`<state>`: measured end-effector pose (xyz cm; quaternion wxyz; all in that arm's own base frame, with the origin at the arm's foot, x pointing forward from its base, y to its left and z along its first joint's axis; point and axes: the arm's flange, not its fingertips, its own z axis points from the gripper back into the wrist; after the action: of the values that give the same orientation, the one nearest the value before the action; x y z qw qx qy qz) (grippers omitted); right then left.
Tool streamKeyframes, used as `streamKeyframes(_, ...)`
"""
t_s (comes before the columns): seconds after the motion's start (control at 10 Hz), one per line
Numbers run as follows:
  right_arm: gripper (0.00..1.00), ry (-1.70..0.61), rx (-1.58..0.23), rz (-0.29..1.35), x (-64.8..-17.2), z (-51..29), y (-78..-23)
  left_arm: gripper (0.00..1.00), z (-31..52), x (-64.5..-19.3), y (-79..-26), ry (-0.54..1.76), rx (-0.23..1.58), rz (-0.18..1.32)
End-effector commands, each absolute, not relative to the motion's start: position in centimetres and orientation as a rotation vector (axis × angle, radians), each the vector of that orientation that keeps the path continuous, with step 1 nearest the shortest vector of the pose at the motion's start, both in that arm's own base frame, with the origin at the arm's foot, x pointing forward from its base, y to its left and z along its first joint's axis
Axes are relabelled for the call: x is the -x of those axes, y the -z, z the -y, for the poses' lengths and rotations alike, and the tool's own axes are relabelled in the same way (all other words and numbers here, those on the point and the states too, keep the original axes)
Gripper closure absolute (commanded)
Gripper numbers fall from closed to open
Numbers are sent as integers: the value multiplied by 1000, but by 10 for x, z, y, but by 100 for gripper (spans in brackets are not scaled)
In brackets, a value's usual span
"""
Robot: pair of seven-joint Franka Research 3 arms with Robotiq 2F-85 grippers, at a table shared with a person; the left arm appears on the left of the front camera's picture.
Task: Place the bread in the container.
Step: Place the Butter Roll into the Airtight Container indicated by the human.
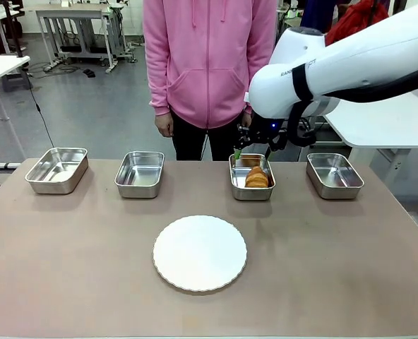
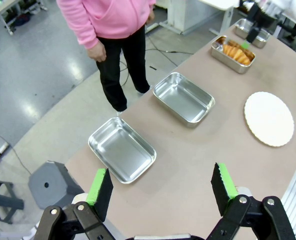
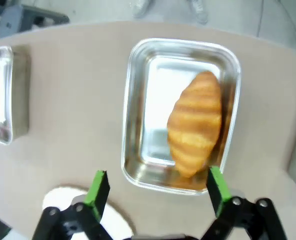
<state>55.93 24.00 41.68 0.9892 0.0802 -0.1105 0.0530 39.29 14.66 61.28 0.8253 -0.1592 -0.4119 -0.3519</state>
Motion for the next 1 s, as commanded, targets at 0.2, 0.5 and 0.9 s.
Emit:
streamKeyframes(0.2,0,-106,-86,328,-438,-234,-450,0,-146,-392,-613,754,347,885)
streamKeyframes(0.5,0,-130,-54,327,-389,-217,-445,0,-146,-392,-613,754,347,885)
streamKeyframes(0.9,0,-163,-63,277,-357,-191,-431,0,-146,-392,-613,754,347,885)
